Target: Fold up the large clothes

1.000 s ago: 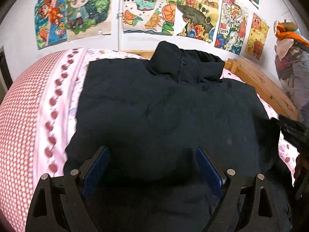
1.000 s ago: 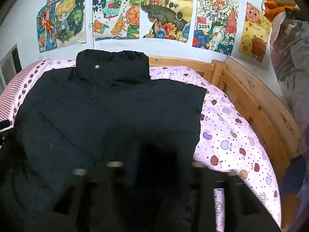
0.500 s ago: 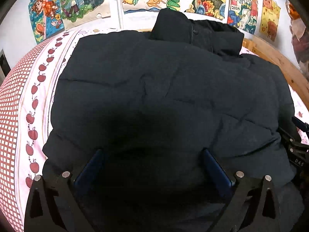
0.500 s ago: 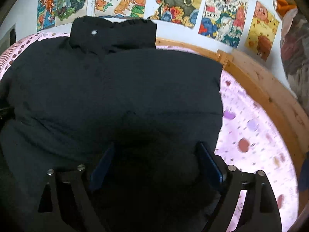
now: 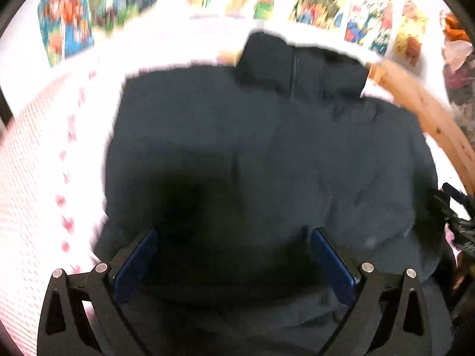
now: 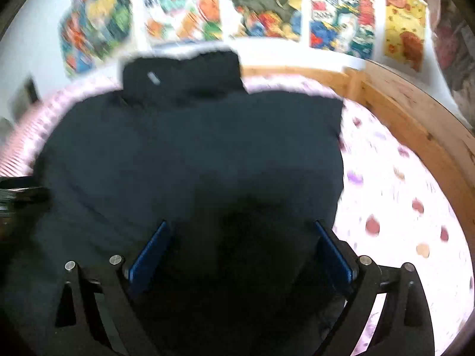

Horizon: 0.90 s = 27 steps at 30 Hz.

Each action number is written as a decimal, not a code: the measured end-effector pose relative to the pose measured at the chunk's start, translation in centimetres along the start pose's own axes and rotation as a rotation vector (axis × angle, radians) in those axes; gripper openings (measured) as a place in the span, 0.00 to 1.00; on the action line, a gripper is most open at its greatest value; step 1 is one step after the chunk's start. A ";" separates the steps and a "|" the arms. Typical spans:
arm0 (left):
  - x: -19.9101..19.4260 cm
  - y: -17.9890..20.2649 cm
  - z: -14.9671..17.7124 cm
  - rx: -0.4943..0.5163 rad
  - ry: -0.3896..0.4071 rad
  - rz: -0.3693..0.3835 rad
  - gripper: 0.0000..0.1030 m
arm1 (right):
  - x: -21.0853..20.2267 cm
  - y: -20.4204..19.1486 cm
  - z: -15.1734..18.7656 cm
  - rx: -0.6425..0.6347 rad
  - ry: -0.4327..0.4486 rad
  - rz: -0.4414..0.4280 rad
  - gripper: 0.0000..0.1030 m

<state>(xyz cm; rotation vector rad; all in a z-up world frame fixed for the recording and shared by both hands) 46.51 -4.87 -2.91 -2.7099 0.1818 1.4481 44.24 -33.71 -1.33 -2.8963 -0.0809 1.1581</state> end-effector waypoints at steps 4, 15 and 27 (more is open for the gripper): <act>-2.3 -0.5 -6.4 0.064 0.093 -0.033 1.00 | -0.9 -0.9 -7.4 -0.150 0.008 0.002 0.90; 7.7 2.3 -20.8 0.152 0.074 0.056 0.95 | 11.6 -3.6 -20.7 -0.130 -0.123 -0.077 0.80; 12.2 2.5 -23.1 0.033 0.065 0.131 0.06 | 14.2 -3.6 -20.4 -0.074 -0.101 -0.074 0.06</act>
Point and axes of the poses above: each gripper's, at about its wrist camera, not at the fingertips, and x roughly the way its jaws point, y to its right, z to its underside, the point moved 4 cm from there along x, roughly the way its jaws point, and after that the axes turned 1 degree about z, right-handed, at the moved point
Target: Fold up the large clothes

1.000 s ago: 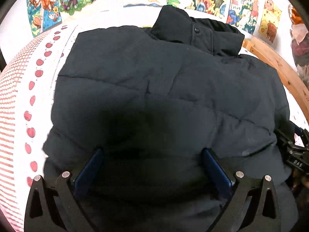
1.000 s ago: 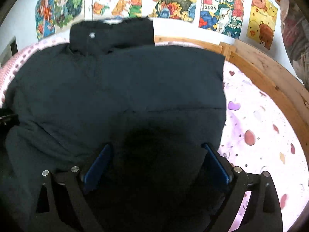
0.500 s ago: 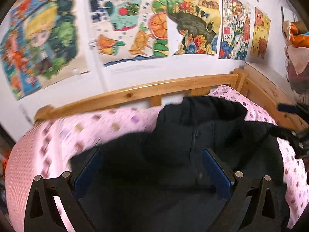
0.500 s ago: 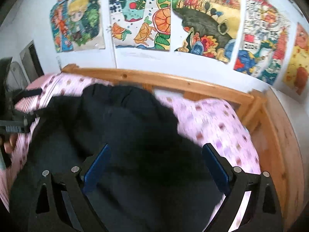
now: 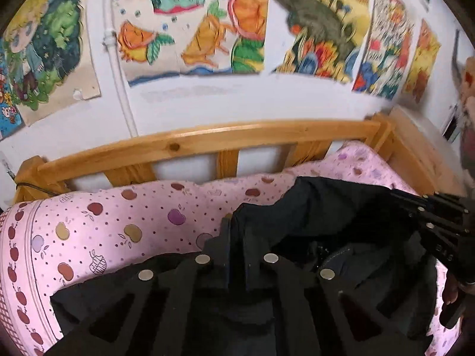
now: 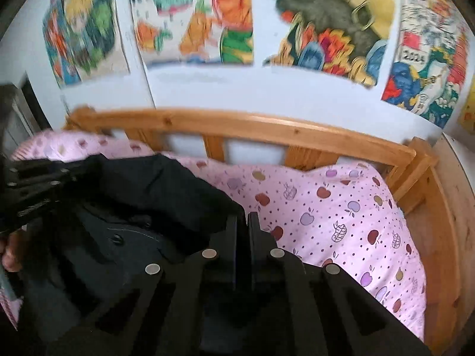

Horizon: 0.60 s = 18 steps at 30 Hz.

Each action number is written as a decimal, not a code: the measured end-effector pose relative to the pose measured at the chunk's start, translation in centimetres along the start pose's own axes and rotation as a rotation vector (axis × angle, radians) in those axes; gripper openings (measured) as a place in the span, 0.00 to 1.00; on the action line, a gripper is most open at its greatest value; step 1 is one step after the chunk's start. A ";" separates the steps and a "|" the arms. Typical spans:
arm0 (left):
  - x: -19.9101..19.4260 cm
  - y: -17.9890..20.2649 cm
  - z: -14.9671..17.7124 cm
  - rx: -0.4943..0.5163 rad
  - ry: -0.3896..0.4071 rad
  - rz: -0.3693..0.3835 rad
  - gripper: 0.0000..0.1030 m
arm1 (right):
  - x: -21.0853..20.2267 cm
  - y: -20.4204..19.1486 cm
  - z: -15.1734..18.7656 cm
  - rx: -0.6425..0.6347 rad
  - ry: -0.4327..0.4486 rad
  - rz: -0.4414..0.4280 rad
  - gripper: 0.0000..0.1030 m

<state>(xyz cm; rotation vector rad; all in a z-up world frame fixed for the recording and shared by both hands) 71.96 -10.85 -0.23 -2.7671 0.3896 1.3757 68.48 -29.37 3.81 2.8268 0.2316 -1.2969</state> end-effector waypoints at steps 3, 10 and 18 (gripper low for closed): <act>-3.8 -0.7 1.3 0.020 0.099 0.057 0.05 | -4.4 0.3 1.9 -0.029 0.091 -0.059 0.05; -9.7 1.7 9.5 0.261 0.179 0.069 0.05 | -9.5 -1.6 9.5 -0.156 0.082 -0.101 0.04; -6.0 3.2 16.8 0.423 -0.029 0.020 0.05 | -5.9 -1.5 15.4 -0.168 -0.074 -0.074 0.03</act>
Point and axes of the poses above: each gripper's, at about its wrist camera, not at the fingertips, and x roughly the way its jaws point, y to its right, z to its underside, the point moved 4 cm from there along x, roughly the way its jaws point, and after that the axes turned 1 degree about z, right-handed, at the moved point
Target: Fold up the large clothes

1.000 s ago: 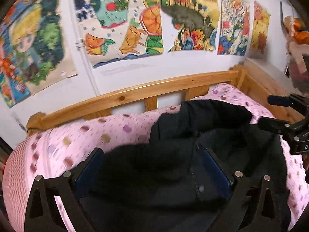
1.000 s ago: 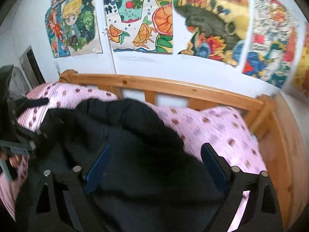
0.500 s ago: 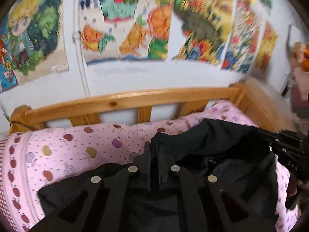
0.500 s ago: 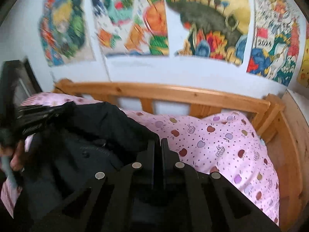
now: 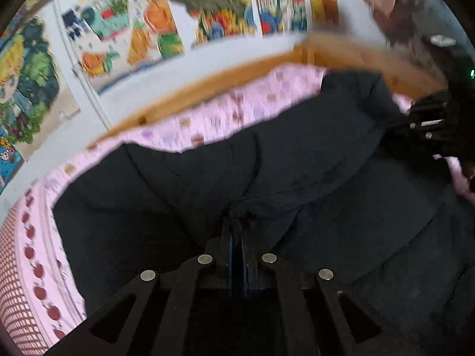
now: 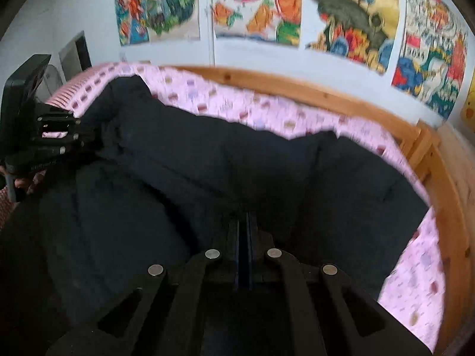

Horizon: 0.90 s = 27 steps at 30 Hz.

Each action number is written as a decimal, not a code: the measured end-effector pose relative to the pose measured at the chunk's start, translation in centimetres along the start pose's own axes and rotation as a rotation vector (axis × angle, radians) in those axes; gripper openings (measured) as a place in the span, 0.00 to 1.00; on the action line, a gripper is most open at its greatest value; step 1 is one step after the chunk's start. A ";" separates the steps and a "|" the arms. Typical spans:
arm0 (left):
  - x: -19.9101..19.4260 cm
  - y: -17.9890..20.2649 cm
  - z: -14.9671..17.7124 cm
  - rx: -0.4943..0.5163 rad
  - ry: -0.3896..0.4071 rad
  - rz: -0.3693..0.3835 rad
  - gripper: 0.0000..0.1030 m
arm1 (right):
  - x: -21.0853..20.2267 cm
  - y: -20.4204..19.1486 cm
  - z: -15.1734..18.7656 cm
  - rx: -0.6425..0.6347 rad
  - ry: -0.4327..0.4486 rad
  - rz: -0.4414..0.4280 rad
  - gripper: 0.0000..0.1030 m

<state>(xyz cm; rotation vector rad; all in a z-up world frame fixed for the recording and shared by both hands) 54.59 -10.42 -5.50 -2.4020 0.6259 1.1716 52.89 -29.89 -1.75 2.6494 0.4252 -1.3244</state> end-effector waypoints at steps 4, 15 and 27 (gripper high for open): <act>3.1 -0.1 0.6 -0.027 -0.051 -0.013 0.05 | 3.6 0.4 1.7 0.058 -0.034 0.009 0.03; -3.4 -4.1 -1.2 -0.110 0.151 0.119 0.15 | -6.1 2.6 -0.4 0.108 0.166 -0.090 0.20; -0.8 -5.0 -8.9 -0.314 0.172 0.355 0.41 | 0.3 3.5 -6.6 0.301 0.095 -0.306 0.12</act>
Point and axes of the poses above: each gripper's, at about its wrist camera, not at the fingertips, and x roughly the way its jaws point, y to its right, z to its underside, the point moved 4 cm from there along x, roughly the way its jaws point, and after that the axes turned 1 degree about z, right-handed, at the moved point
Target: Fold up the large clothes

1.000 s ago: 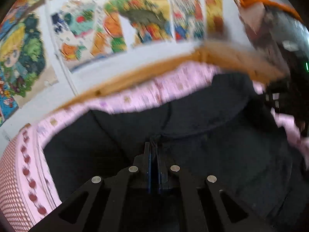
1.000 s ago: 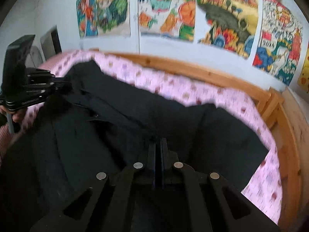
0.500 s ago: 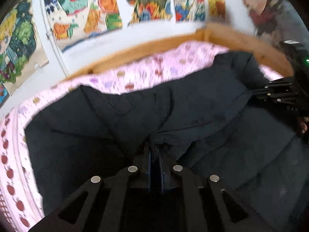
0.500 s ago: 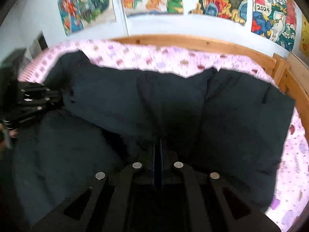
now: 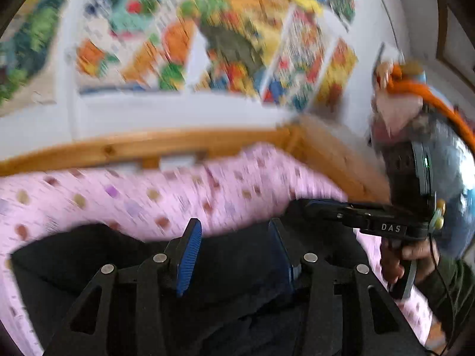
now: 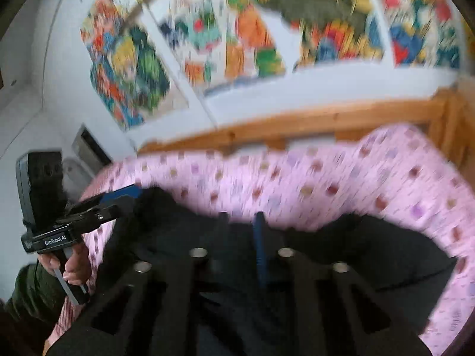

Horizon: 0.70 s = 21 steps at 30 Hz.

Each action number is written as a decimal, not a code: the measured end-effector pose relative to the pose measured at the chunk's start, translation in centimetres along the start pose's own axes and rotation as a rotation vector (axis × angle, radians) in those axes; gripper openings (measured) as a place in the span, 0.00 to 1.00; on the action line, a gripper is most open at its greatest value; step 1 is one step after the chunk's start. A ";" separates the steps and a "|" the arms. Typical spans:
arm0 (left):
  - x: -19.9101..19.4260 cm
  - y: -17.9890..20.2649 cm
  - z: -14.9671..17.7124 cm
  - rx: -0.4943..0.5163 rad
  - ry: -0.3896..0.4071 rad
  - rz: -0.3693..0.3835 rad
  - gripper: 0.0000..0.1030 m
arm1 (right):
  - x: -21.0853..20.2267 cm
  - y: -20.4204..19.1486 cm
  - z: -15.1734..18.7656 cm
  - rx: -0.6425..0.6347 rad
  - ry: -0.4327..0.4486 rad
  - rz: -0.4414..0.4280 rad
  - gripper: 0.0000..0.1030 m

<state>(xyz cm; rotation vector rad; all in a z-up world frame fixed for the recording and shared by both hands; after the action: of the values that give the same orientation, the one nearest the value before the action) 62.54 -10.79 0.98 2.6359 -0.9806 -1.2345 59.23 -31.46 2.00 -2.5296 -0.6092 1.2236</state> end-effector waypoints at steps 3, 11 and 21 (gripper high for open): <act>2.0 0.7 3.8 0.112 -0.122 0.053 0.27 | 1.9 -1.3 4.3 -0.128 -0.147 0.011 0.12; 6.7 -0.1 10.2 0.224 -0.343 -0.060 0.11 | 7.1 1.7 8.9 -0.135 -0.316 0.090 0.05; 7.4 -0.1 10.7 0.189 -0.302 -0.153 0.10 | 5.8 1.8 9.9 -0.095 -0.177 0.138 0.00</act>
<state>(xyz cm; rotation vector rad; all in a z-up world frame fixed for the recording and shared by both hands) 58.51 -12.86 -11.27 2.7646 -0.9947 -1.6940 55.06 -29.72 -8.69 -2.5973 -0.5510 1.5135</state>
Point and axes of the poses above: each gripper's, at about its wrist camera, not at the fingertips, and x roughly the way its jaws point, y to its right, z to its underside, the point moved 4 cm from there along x, roughly the way its jaws point, and after that the axes turned 1 degree about z, right-handed, at the moved point
